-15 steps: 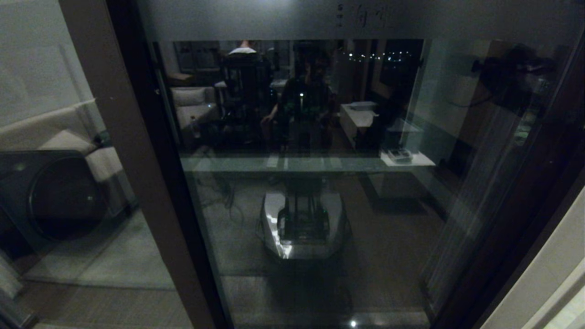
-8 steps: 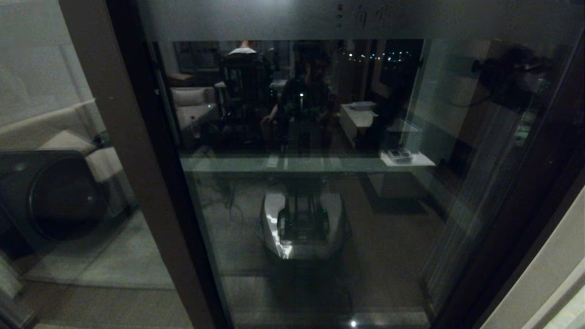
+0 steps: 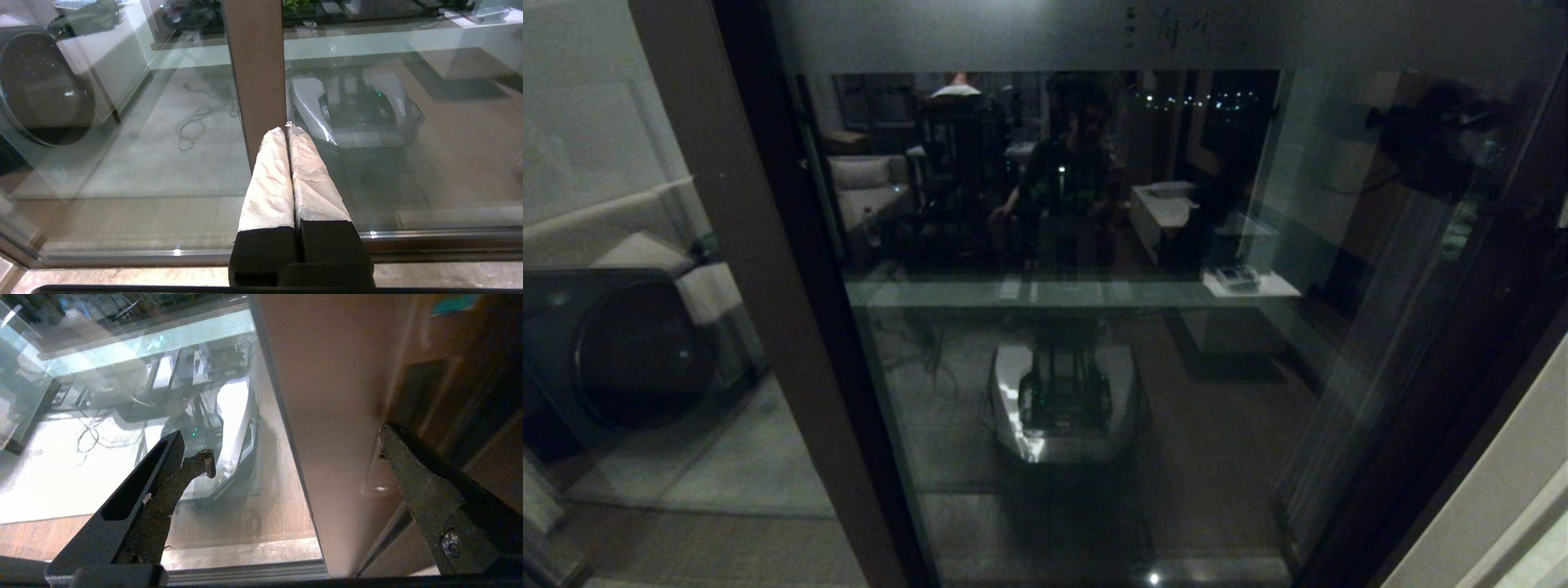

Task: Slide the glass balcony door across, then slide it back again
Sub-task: Open the slid door

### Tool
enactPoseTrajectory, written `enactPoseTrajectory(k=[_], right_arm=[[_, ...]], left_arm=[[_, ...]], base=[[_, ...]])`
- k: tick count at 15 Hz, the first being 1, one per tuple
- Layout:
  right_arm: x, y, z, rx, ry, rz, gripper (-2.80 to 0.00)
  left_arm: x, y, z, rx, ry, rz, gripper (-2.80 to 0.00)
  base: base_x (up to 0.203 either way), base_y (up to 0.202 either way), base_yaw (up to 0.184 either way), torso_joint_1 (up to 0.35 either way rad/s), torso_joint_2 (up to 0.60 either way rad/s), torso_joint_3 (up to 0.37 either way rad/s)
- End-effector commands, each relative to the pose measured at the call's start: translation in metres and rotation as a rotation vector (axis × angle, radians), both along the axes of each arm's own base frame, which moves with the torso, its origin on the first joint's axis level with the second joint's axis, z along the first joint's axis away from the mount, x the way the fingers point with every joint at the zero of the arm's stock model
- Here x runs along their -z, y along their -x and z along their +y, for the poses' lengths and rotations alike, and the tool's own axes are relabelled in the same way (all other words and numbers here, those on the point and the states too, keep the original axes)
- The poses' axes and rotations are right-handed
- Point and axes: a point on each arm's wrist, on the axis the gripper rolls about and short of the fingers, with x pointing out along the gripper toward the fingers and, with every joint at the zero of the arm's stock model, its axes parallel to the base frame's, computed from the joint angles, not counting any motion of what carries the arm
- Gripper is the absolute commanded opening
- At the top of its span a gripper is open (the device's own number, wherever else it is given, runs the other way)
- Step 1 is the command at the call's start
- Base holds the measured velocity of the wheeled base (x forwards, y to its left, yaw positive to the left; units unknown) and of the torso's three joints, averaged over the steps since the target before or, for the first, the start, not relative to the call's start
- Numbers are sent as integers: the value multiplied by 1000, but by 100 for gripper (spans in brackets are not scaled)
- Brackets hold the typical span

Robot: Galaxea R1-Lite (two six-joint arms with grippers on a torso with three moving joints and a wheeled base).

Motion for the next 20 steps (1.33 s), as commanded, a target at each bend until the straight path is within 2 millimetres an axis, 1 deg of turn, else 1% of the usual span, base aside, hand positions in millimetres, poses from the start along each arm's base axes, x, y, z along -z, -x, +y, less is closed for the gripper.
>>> enactPoseTrajectory(k=[1, 3, 6, 10, 12, 15, 17, 19, 20], right_arm=[[1, -4, -1, -4, -1, -1, 0], [1, -5, -2, 17, 8, 0, 0], [3, -9, 1, 52, 29, 13, 0], [4, -9, 1, 92, 49, 13, 0], [4, -5, 3, 91, 65, 21, 0], [-5, 7, 8, 93, 73, 10, 0], [-5, 12, 10, 84, 75, 14, 0], [-9, 19, 8, 54, 76, 1, 0], [-9, 20, 7, 53, 75, -1, 0]], left_arm=[[0, 0, 0, 0, -1, 0, -280], [0, 0, 0, -2, -1, 0, -280], [0, 0, 0, -1, -1, 1, -280], [0, 0, 0, 0, -1, 0, -280], [0, 0, 0, -1, -1, 0, -280], [0, 0, 0, 0, -1, 0, -280], [0, 0, 0, 0, -1, 0, -280], [0, 0, 0, -2, -1, 0, -280], [0, 0, 0, 0, -1, 0, -280]], base=[[0, 0, 0, 0, 0, 0], [0, 0, 0, 0, 0, 0], [0, 0, 0, 0, 0, 0], [0, 0, 0, 0, 0, 0], [0, 0, 0, 0, 0, 0], [0, 0, 0, 0, 0, 0], [0, 0, 0, 0, 0, 0], [0, 0, 0, 0, 0, 0], [0, 0, 0, 0, 0, 0]])
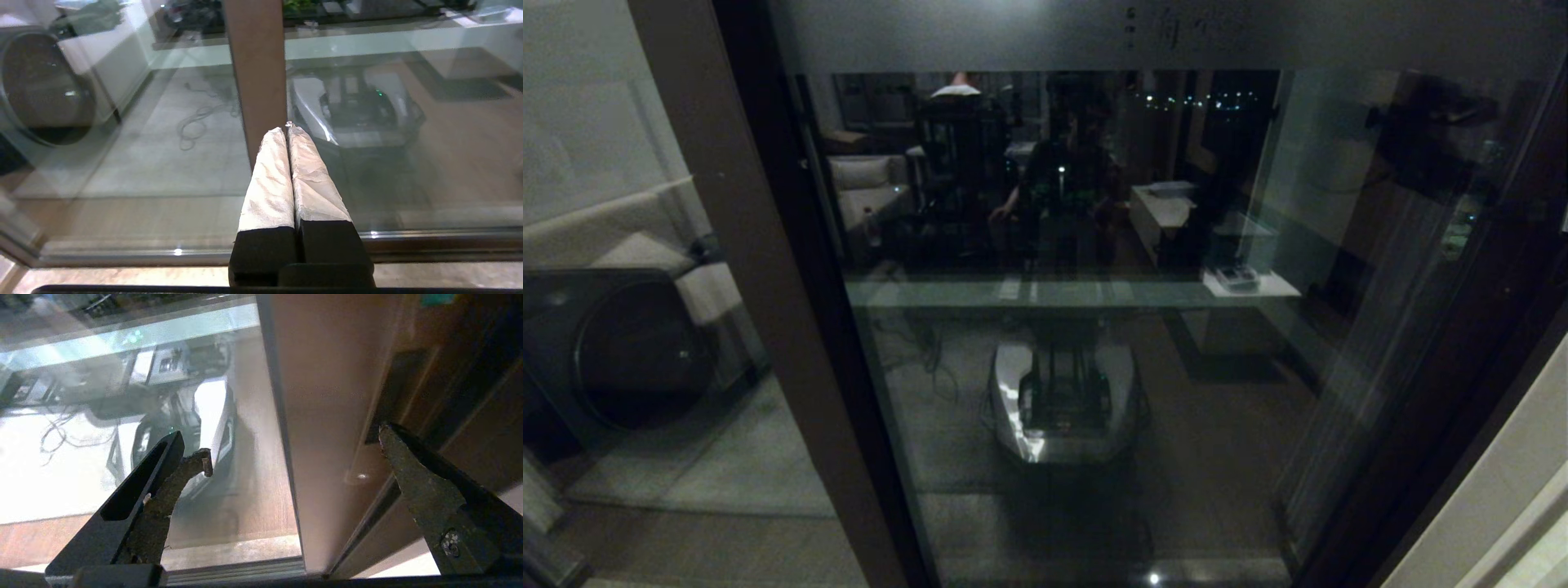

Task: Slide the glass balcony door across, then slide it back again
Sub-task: Open the slid door

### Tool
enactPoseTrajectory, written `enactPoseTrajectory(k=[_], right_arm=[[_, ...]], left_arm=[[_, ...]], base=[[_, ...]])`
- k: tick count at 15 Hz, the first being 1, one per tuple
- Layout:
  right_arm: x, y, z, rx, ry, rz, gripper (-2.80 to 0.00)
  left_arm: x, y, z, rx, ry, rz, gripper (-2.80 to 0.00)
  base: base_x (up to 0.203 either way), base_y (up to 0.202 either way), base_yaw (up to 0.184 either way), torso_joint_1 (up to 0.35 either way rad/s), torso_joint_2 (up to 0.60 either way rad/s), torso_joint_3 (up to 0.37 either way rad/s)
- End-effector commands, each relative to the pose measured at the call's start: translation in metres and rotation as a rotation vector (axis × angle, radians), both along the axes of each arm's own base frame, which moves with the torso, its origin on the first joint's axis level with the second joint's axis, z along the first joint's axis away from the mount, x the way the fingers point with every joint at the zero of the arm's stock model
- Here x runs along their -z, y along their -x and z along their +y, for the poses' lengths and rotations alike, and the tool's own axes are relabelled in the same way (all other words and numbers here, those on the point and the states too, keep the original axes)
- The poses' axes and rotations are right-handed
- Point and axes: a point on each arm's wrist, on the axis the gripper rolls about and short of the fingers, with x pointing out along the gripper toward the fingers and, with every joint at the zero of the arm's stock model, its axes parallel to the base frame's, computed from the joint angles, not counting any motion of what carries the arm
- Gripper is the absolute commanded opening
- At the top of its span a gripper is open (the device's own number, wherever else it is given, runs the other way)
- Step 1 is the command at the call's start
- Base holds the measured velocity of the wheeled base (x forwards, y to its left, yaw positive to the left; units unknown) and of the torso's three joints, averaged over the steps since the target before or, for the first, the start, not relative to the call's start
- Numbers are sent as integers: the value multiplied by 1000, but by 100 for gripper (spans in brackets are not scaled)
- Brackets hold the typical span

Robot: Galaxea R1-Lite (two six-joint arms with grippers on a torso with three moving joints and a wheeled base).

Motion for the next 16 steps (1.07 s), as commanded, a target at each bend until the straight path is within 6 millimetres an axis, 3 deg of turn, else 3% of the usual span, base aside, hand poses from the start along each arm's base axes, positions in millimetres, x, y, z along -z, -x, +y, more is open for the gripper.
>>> enactPoseTrajectory(k=[1, 16], right_arm=[[-5, 5, 1, -3, 2, -11, 0], [7, -16, -3, -23, -21, 2, 0]], left_arm=[[0, 0, 0, 1, 0, 0, -280], [0, 0, 0, 0, 0, 0, -280]], base=[[0, 0, 0, 0, 0, 0], [0, 0, 0, 0, 0, 0]])
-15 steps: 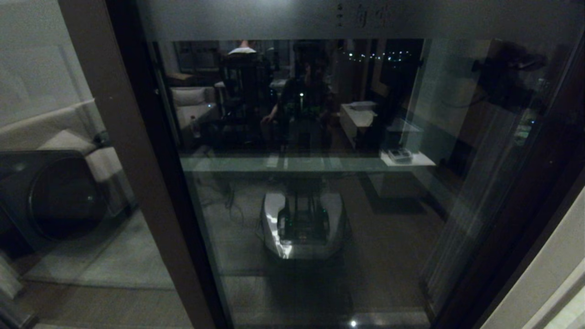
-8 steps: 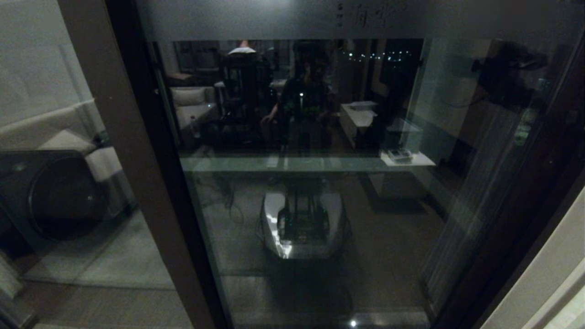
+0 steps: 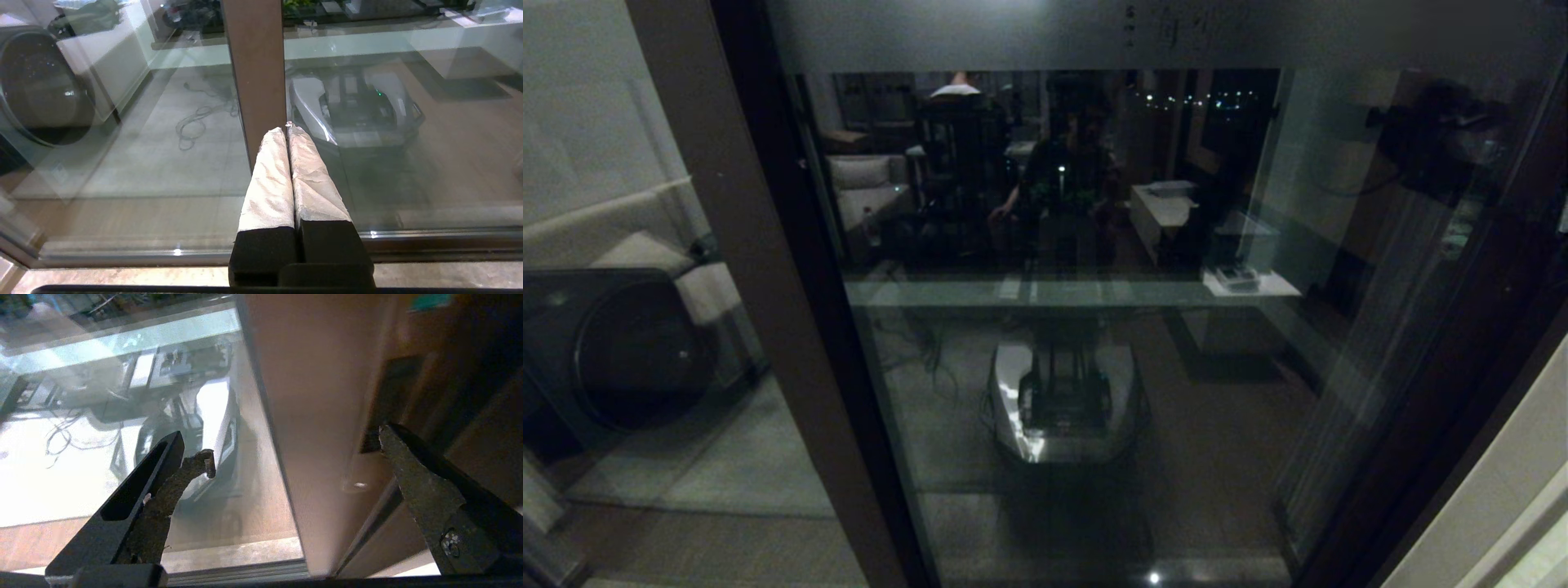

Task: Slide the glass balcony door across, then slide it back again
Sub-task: Open the slid door

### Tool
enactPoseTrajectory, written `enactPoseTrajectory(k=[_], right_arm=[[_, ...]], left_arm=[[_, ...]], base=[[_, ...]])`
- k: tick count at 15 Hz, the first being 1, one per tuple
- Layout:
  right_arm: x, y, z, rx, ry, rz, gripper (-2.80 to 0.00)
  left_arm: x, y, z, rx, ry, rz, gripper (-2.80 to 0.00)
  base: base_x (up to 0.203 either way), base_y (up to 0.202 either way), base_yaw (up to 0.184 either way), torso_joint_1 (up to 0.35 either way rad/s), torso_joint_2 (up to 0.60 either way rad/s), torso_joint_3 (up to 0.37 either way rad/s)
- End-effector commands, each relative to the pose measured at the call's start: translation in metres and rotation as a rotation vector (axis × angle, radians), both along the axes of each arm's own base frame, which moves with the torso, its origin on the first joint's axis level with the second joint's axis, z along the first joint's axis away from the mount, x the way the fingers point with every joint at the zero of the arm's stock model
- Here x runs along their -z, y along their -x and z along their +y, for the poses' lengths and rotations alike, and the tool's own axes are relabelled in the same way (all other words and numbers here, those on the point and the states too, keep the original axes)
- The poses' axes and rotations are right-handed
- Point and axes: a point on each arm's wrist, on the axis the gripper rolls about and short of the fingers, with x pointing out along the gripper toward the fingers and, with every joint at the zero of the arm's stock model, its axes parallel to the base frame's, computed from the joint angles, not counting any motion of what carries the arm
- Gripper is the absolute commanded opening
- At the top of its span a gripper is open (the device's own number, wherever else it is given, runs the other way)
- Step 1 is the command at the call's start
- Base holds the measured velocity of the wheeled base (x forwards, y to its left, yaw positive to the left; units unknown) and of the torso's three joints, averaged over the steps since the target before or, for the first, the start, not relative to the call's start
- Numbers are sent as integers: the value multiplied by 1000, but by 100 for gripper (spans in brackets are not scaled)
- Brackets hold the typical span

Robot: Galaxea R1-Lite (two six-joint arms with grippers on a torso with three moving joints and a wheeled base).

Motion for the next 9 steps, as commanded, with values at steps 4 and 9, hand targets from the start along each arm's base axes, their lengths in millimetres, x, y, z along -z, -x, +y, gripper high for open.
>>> enactPoseTrajectory(k=[4, 9], right_arm=[[8, -11, 5, -47, -38, 9, 0], [8, -13, 8, -62, -57, 7, 0]], left_arm=[[0, 0, 0, 1, 0, 0, -280], [0, 0, 0, 0, 0, 1, -280]], base=[[0, 0, 0, 0, 0, 0], [0, 0, 0, 0, 0, 0]])
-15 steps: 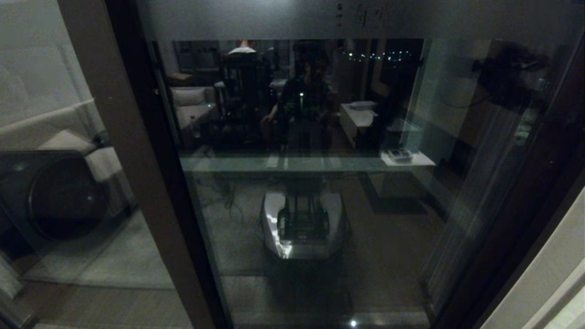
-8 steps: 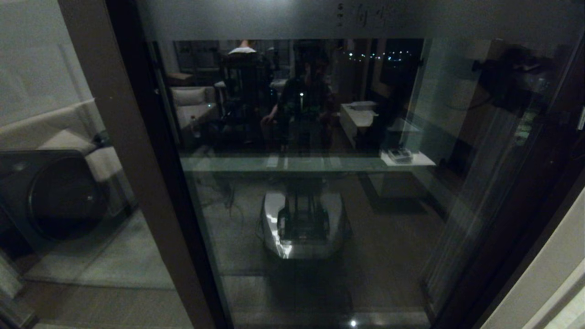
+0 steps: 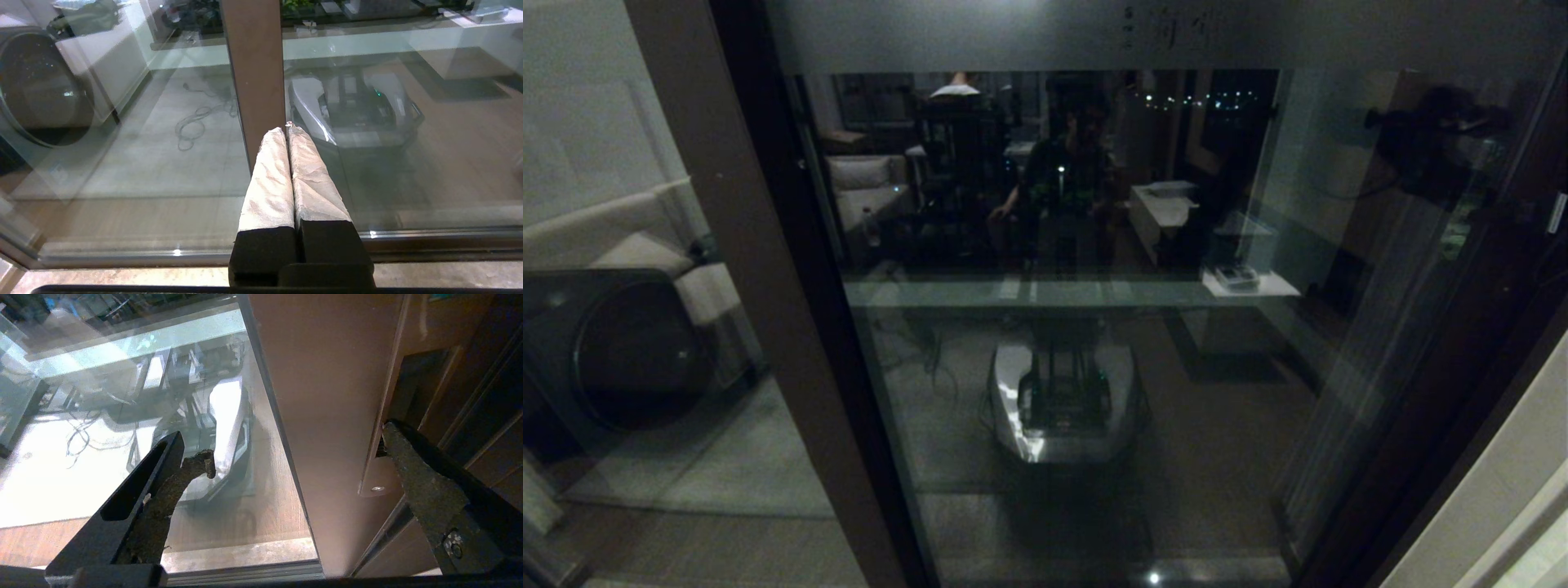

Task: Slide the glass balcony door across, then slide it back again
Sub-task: Open the slid door

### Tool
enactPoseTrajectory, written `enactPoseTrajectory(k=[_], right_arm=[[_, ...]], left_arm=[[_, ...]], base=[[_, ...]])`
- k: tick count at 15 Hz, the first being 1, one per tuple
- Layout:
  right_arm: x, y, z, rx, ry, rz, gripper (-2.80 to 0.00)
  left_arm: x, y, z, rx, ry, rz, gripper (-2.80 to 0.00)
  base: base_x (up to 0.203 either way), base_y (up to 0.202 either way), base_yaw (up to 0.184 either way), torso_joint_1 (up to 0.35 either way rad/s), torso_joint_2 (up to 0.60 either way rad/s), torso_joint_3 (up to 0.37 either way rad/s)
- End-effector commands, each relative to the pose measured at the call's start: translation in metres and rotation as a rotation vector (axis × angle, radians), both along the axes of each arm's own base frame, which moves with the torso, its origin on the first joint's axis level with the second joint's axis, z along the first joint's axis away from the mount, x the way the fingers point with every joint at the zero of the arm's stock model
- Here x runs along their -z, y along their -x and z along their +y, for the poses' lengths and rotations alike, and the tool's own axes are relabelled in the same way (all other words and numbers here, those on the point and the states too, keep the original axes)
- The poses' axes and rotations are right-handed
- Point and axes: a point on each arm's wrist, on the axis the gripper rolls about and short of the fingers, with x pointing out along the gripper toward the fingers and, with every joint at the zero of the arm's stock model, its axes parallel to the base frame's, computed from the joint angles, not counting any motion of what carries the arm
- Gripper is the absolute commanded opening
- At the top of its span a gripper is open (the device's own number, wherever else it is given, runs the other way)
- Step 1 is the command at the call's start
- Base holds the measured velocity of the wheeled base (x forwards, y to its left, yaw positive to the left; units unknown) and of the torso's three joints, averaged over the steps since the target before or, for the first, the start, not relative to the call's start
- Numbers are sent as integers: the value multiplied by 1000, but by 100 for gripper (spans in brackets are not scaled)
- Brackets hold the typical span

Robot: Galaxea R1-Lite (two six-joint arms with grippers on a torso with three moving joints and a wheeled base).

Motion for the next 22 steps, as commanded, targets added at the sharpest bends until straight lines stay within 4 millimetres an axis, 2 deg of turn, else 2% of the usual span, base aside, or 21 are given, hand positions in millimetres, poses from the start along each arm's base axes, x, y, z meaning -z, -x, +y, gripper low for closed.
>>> enactPoseTrajectory(k=[1, 15, 22], right_arm=[[1, -1, 3, -15, -5, 4, 0], [1, -3, 12, -32, 5, 8, 0], [-13, 25, 1, 50, 56, -4, 0]], left_arm=[[0, 0, 0, -1, 0, 0, -280], [0, 0, 0, 0, 0, 0, -280], [0, 0, 0, 0, 0, 0, -280]], base=[[0, 0, 0, 0, 0, 0], [0, 0, 0, 0, 0, 0], [0, 0, 0, 0, 0, 0]])
